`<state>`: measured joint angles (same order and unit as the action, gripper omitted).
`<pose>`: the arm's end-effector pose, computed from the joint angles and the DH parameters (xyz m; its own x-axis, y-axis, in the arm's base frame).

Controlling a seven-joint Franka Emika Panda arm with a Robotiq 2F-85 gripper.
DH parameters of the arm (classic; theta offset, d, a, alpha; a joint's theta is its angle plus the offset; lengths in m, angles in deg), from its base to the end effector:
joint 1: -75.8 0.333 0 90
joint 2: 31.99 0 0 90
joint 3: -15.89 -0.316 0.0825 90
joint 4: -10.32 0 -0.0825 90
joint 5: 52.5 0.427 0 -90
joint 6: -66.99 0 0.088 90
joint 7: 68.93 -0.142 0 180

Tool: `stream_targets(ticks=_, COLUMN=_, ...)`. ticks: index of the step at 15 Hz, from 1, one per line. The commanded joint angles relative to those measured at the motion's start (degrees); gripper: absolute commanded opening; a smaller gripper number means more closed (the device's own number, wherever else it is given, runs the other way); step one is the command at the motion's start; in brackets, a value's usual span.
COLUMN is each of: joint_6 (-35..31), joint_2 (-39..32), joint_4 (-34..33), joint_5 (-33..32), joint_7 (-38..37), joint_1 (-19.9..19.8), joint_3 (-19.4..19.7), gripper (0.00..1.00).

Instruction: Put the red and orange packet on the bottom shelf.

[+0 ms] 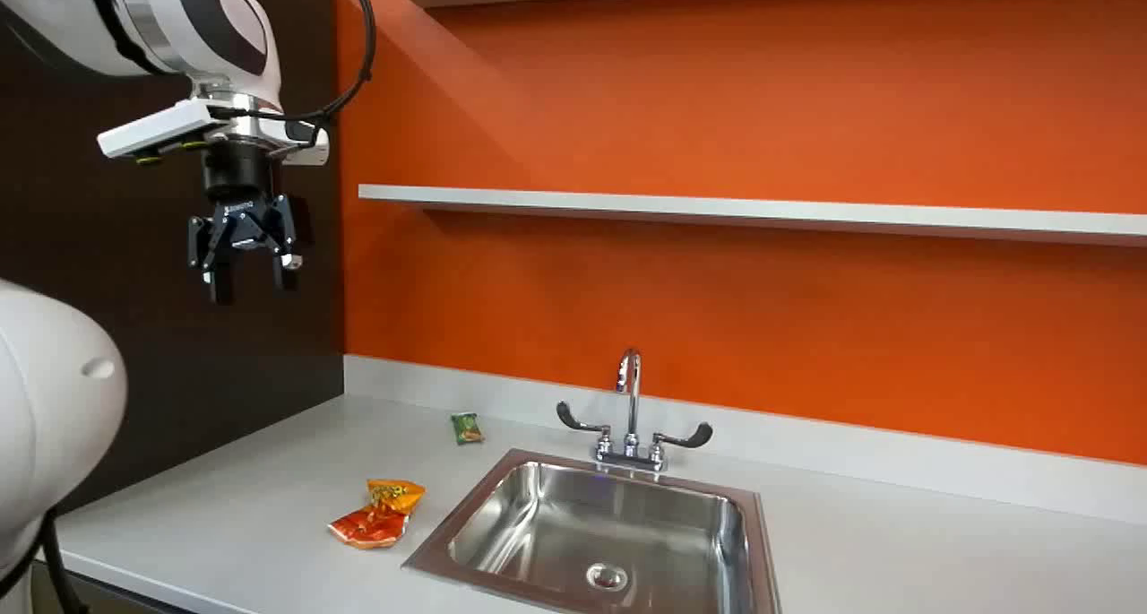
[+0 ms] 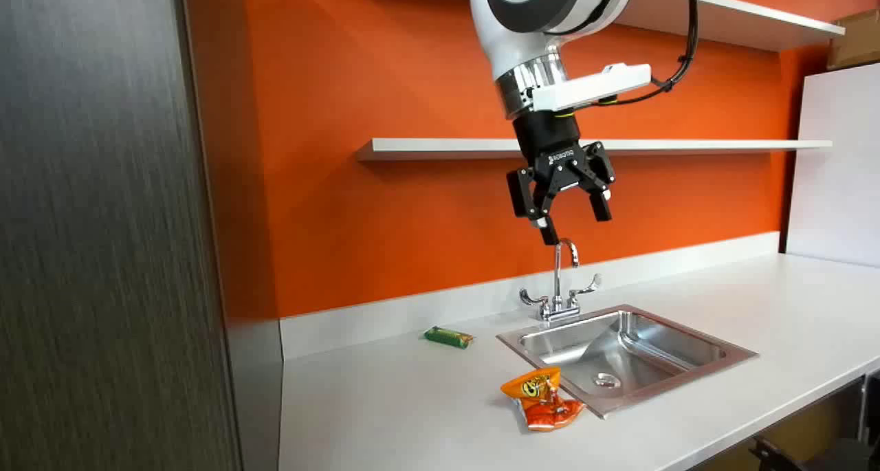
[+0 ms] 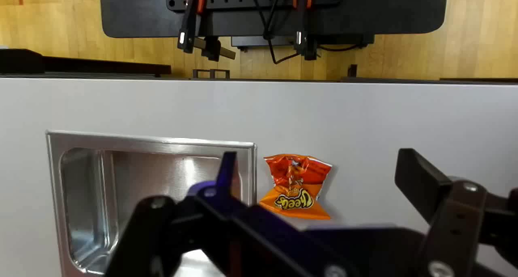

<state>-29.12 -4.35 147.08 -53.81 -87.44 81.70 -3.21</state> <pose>0.3761 0.1707 0.4212 0.9833 0.0407 -0.1773 0.0836 -0.9667 0.2417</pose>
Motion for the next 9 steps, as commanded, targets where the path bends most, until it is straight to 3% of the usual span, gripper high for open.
stream_targets(ticks=1, joint_6=0.07, joint_2=-0.27, joint_4=-0.06, joint_5=-0.52, joint_7=-0.55, joint_1=1.44, joint_3=1.22, gripper=1.0)
stream_targets(ticks=6, joint_6=0.07, joint_2=-0.27, joint_4=-0.06, joint_5=-0.52, joint_7=-0.55, joint_1=1.44, joint_3=1.22, gripper=1.0)
stream_targets(ticks=9, joint_6=-4.74, joint_2=-0.82, joint_4=1.69, joint_5=0.53, joint_7=-1.08, joint_1=1.52, joint_3=1.67, gripper=1.0)
